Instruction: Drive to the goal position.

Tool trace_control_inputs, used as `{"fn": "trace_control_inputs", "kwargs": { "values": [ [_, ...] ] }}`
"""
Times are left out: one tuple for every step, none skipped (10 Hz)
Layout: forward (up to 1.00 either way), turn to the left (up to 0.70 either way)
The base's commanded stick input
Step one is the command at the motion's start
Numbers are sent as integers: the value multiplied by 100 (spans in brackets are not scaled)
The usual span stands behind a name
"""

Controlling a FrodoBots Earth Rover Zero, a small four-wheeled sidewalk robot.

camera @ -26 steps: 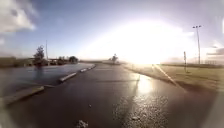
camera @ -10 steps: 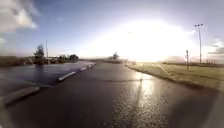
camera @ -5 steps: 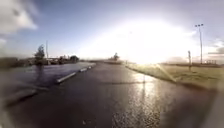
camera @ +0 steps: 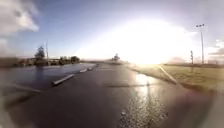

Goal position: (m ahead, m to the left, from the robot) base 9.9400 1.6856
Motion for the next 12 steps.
{"fn": "trace_control_inputs", "kwargs": {
  "values": [
    [70,0],
    [70,0],
    [70,0],
    [70,0],
    [70,0],
    [70,0],
    [70,0],
    [70,0],
    [70,0],
    [70,0],
    [70,0],
    [70,0]
  ]
}}
